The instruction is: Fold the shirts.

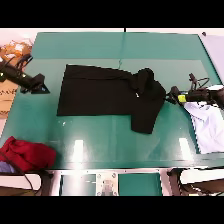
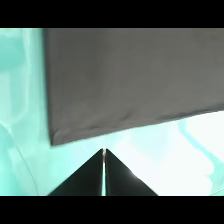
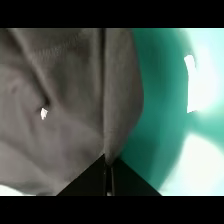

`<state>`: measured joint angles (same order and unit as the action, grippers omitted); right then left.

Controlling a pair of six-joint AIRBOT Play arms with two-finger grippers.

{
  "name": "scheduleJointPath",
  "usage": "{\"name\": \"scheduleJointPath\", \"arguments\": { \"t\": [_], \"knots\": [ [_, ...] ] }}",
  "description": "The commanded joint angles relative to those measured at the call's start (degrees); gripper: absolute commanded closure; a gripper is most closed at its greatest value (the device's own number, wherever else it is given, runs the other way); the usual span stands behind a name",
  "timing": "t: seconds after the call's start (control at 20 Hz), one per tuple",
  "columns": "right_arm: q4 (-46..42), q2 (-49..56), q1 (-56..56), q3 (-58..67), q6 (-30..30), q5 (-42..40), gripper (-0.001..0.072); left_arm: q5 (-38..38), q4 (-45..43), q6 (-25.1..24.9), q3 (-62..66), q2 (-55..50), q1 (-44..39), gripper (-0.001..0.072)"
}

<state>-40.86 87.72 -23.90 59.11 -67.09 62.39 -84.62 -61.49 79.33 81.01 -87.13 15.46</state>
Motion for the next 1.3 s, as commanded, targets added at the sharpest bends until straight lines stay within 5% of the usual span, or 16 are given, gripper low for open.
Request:
{"name": "scheduleJointPath", "arguments": {
  "t": [0.0, 0.45, 0.6, 0.8, 0.85, 0.9, 1.0, 1.25],
  "knots": [
    [-1.86, -9.57, -1.36, -6.08, -4.2, 3.06, 0.0698, 4.94, -0.59, 0.42, -11.54, 4.33, 1.53, 0.0121],
    [-3.13, -15.17, -0.37, -11.56, -4.24, 3.43, 0.0697, 25.81, 5.77, -0.22, -27.74, 2.82, 1.53, 0.0111],
    [-3.1, -15.17, 0.02, -11.56, -3.74, 3.19, 0.0698, 24.81, 16.96, -6.91, -27.69, -1.07, 1.53, 0.0112],
    [-3.1, -15.17, 0.0, -11.56, -3.15, 2.45, 0.0698, 18.53, 18.71, -10.51, -27.69, -2.82, 1.53, 0.0114],
    [-3.1, -15.17, 0.0, -11.56, -3.17, 2.12, 0.0697, 18.34, 18.67, -10.8, -27.69, -2.82, 1.53, 0.0244],
    [-3.1, -15.17, 0.0, -11.56, -3.17, 2.12, 0.0698, 18.75, 18.71, -11.89, -27.67, -2.82, 1.55, 0.0471],
    [-3.13, -15.17, 0.0, -11.56, -3.17, 2.19, 0.0697, 21.46, 18.69, -12.31, -27.19, -2.82, 1.55, 0.0687],
    [-3.1, -16.81, -0.26, -7.63, -4.04, 4.26, 0.0698, 17.77, 18.84, -11.85, -18.84, -0.09, 1.53, 0.0689]
  ]
}}
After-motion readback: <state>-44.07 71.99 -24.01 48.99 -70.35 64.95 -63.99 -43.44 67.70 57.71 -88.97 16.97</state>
